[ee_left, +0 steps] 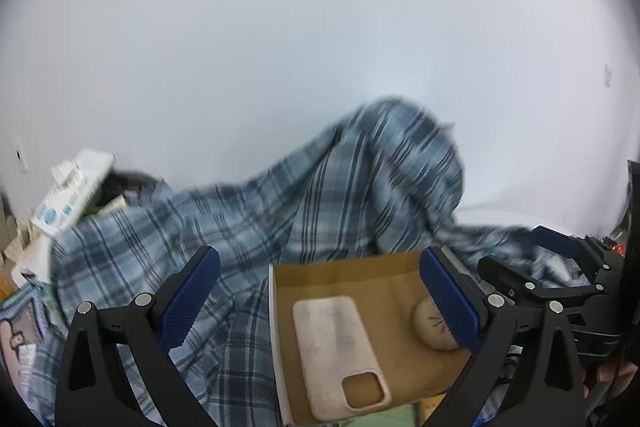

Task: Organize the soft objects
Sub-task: 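Lower the phone case into the box with the left gripper while the right gripper releases the disc inside, then withdraw both grippers from the box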

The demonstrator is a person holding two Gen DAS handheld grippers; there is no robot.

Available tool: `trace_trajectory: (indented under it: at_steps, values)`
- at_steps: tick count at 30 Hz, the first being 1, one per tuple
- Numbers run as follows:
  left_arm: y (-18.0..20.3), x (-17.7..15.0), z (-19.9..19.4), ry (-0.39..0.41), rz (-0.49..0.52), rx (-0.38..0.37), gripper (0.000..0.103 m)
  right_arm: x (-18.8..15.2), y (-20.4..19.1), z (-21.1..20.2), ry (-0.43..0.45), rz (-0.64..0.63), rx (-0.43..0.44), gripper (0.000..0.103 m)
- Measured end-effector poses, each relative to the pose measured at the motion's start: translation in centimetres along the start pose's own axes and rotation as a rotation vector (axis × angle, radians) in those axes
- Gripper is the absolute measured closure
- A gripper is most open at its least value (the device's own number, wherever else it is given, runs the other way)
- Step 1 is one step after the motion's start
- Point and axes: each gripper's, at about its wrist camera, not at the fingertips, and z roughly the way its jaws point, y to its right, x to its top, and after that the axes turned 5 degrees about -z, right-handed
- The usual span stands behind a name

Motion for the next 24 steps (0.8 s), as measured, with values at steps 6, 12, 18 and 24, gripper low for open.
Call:
trace_trajectory:
  at_steps: [6,12,18,24]
  values:
    - [2.0,0.0,-6.9,0.162,0.074,0.002,0.002,1.2,0.1,-5.7,0.098,-0.005,0.024,0.007]
    - [3.1,-2.0,-11.6,0.226,0.055,-0.032,0.0,0.3,-0.1,-10.7,0.173,-0.016,0.026,0.007]
    - [2.9,-4.7,-13.9,0.23,0.034,-0.05,0.0,-2.0,-0.2,-13.5,0.189,-0.003,0.04,0.003]
    - [2.5,-7.5,-14.7,0.252,0.048,-0.052,0.0,-4.8,-0.4,-13.8,0.162,0.011,0.034,0.003]
